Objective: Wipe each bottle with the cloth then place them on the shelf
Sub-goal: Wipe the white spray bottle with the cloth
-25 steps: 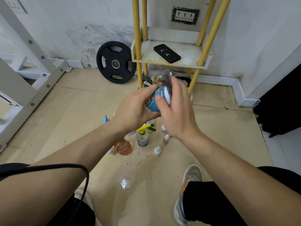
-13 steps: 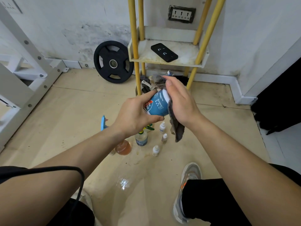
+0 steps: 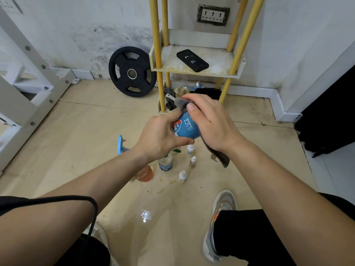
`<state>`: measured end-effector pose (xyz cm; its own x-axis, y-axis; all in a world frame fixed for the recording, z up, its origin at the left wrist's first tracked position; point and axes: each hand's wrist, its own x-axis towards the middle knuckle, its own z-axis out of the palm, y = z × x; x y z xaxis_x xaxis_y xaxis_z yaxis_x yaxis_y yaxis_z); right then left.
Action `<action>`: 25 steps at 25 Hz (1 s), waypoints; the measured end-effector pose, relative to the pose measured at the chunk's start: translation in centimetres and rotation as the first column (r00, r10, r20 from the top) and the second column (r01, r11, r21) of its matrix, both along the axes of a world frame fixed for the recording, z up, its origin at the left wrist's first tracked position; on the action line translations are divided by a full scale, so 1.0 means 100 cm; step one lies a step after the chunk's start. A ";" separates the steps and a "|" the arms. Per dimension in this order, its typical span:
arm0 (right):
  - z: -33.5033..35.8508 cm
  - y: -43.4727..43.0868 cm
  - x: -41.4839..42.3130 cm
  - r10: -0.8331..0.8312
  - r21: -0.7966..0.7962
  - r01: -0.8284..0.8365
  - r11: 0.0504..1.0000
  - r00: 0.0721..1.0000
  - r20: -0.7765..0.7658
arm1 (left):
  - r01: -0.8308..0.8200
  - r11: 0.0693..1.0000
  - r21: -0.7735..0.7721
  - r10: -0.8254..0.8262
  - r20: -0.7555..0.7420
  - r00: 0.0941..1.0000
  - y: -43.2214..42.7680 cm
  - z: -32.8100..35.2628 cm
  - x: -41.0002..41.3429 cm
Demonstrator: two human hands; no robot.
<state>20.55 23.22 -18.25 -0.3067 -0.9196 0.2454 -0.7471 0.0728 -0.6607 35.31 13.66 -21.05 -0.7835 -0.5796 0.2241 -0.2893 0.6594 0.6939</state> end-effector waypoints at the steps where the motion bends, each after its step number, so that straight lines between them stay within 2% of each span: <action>1: 0.002 0.001 0.002 -0.034 0.051 0.035 0.998 0.999 -0.023 | -0.008 1.000 0.012 0.008 -0.013 1.000 -0.001 0.000 0.000; 4: 0.004 0.005 0.009 -0.117 0.205 0.132 0.970 0.990 -0.085 | -0.056 0.998 0.038 0.057 -0.028 0.998 -0.006 -0.001 0.003; 6: 0.002 0.007 0.014 -0.110 0.235 0.135 0.963 0.987 -0.115 | -0.071 0.994 0.087 0.075 -0.037 0.996 -0.008 -0.001 0.005; 10: -0.004 0.011 0.026 0.000 0.178 0.011 0.984 0.998 -0.065 | -0.058 0.987 0.153 0.068 -0.062 0.996 -0.005 -0.002 0.007; 14: -0.007 0.010 0.016 0.059 0.112 -0.051 0.992 0.995 -0.076 | -0.031 0.999 0.038 0.032 -0.012 0.999 -0.004 0.000 0.010; 17: -0.007 0.003 0.003 0.018 0.069 -0.022 0.997 0.998 0.053 | 0.002 1.000 0.015 -0.003 0.014 1.000 -0.002 0.002 0.010; 20: -0.010 0.005 -0.004 -0.050 0.037 0.043 0.998 0.974 0.221 | -0.033 0.989 0.145 0.041 -0.054 0.998 0.000 0.004 0.010; 23: -0.027 0.012 0.016 -0.058 0.031 0.054 0.998 0.990 0.130 | -0.065 0.912 0.405 0.168 -0.223 0.960 -0.015 0.013 0.006; 24: -0.034 0.013 0.024 -0.071 0.027 0.068 0.997 0.988 0.139 | -0.074 0.896 0.439 0.196 -0.241 0.950 -0.020 0.017 0.004; 25: -0.041 0.013 0.030 -0.119 0.021 0.117 0.993 0.970 0.211 | -0.083 0.882 0.464 0.218 -0.247 0.944 -0.022 0.020 0.000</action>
